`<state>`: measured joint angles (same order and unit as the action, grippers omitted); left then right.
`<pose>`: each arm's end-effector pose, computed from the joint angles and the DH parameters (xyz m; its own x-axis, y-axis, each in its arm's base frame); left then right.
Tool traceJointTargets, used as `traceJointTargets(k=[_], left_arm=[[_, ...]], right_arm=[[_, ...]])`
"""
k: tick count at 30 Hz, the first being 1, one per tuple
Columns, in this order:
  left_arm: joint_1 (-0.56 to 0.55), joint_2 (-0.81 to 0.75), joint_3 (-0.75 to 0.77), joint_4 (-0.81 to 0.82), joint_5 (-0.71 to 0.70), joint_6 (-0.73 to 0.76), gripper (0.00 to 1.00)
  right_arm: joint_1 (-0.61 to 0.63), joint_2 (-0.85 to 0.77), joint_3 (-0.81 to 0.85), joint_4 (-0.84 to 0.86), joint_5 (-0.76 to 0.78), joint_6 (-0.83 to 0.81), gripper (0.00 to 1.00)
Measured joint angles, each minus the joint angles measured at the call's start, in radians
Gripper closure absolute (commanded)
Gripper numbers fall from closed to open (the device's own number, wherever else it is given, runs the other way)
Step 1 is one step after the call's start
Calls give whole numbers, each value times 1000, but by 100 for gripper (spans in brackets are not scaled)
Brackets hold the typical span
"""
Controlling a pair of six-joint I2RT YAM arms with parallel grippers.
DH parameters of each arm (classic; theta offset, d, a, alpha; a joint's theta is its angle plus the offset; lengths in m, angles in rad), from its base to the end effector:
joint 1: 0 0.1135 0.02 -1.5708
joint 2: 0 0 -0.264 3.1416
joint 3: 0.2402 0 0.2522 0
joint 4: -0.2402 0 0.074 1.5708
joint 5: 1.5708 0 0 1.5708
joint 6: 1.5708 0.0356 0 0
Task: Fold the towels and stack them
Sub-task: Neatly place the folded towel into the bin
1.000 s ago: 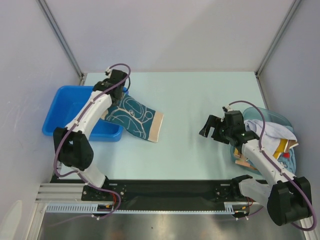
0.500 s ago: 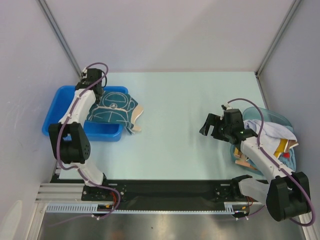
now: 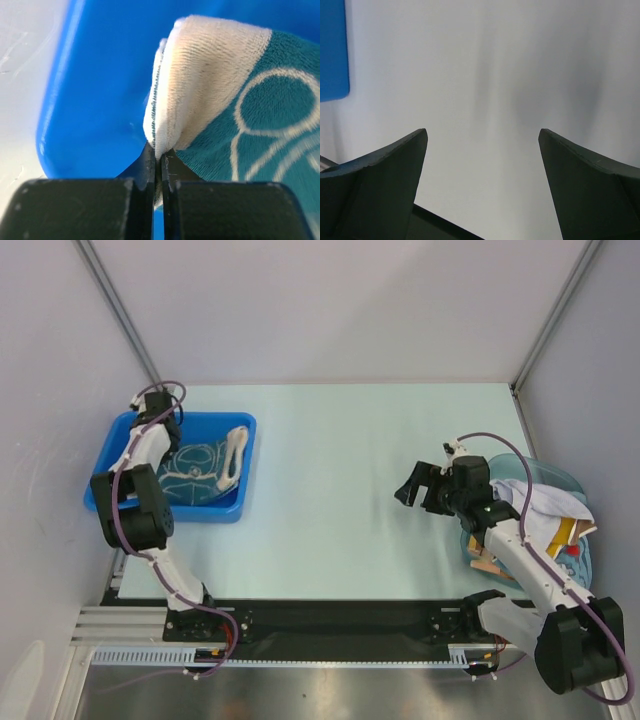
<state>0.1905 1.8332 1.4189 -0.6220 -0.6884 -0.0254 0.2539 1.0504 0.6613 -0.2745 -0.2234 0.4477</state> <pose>0.3773 0.0958 0.2374 -0.8329 -0.1806 -0.5231 -0.4853 0.6927 0.5336 0.2146 0.0638 0.2382 -0.7166 0.2502 -0.6511 -0.1150 0.8783 0.4640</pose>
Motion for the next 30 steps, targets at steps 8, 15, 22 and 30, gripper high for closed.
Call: traceJointTargets(k=[8,15,22,30], left_arm=[[62,128,25,50,-48,7,96],[63,261,145,26,-98,8,48],[60,270,305,-47,-146,-13,37],[-14,187,327,-94,-154,-46,16]], right_arm=[[0,-35,-5,23,-29,0,0],[0,-27,-8,26,-37,0,0],[0,-9,-8,26,-36,0,0],[0,5,23,-6,-4,7,0]])
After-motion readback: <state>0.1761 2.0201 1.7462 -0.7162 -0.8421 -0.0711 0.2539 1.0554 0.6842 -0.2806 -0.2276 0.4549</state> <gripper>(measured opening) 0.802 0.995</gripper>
